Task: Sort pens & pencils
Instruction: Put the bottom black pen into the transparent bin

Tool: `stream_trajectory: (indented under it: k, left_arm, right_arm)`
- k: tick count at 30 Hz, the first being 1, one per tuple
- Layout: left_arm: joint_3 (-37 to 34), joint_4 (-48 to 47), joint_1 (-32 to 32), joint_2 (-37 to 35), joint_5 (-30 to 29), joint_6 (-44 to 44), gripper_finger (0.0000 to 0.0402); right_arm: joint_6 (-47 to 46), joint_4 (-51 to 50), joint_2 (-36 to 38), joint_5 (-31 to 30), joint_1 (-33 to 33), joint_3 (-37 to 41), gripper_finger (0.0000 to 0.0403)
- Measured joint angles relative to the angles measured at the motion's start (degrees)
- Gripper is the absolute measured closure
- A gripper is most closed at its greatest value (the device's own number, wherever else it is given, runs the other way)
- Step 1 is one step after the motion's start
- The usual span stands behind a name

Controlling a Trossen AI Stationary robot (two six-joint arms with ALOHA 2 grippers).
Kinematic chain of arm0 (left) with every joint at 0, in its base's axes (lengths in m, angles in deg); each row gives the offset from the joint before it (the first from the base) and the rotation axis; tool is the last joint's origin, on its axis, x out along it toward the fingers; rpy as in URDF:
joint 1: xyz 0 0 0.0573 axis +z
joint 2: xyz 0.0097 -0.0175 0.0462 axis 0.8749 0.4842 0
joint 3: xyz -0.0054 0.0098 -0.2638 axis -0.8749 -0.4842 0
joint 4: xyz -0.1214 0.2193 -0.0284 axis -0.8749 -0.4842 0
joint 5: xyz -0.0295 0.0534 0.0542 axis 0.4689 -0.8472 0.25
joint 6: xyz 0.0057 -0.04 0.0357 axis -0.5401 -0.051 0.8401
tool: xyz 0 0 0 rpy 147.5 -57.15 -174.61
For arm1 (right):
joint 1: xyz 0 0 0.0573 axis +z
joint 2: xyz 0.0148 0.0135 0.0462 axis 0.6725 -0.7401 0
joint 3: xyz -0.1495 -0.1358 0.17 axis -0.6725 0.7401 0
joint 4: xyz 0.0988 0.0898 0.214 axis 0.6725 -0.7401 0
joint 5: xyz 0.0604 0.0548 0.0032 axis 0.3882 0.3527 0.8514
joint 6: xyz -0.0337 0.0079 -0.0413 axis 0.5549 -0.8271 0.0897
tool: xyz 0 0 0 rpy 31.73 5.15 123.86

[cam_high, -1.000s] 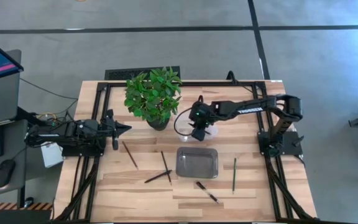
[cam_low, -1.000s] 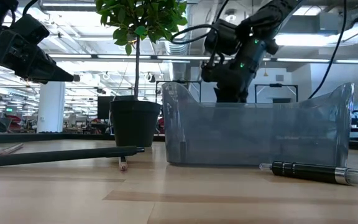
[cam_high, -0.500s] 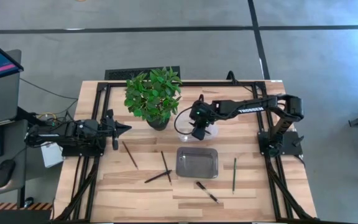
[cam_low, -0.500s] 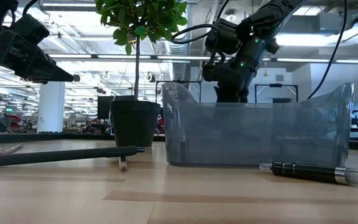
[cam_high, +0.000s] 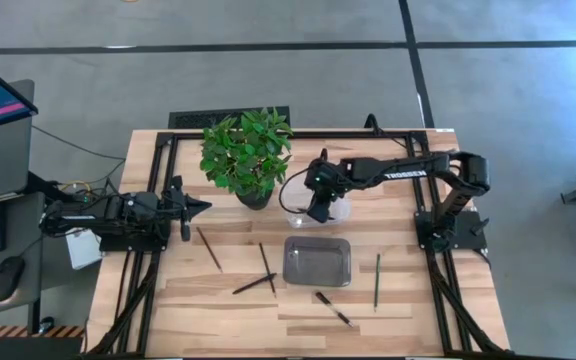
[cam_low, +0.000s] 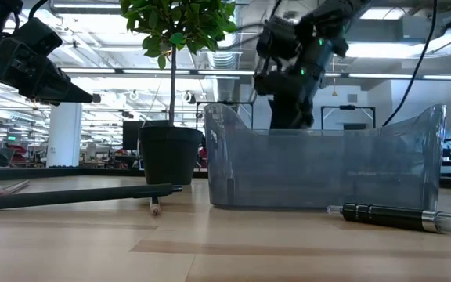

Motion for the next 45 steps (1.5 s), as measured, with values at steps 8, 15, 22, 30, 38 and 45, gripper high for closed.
stream_trajectory:
  k: [8,15,22,30,38,45]
  left_arm:
    - [0.0,-0.3,0.0,0.0,0.1,0.0,0.0401]
    - [0.0,-0.3,0.0,0.0,0.1,0.0,0.0402]
    - [0.0,-0.3,0.0,0.0,0.2,0.0,0.0401]
    - [0.0,-0.3,0.0,0.0,0.2,-0.1,0.0401]
    - [0.0,-0.4,0.0,0.0,0.5,-0.6,0.0402]
    - [0.0,-0.4,0.0,0.0,0.5,-0.7,0.0402]
  right_arm:
    - [-6.3,-8.0,8.9,-0.9,6.2,-7.5,0.0232]
    - [-29.6,-16.3,19.0,-4.5,19.1,-7.9,0.0235]
    - [-50.0,-15.8,20.4,-17.4,36.7,-7.9,0.0235]
    - [-59.1,-19.0,10.8,-23.7,45.5,-13.2,0.0235]
    - [-69.1,-30.3,-4.0,-16.4,48.2,-27.0,0.0234]
    - [-72.8,-31.8,-12.0,-10.7,51.2,-32.8,0.0236]
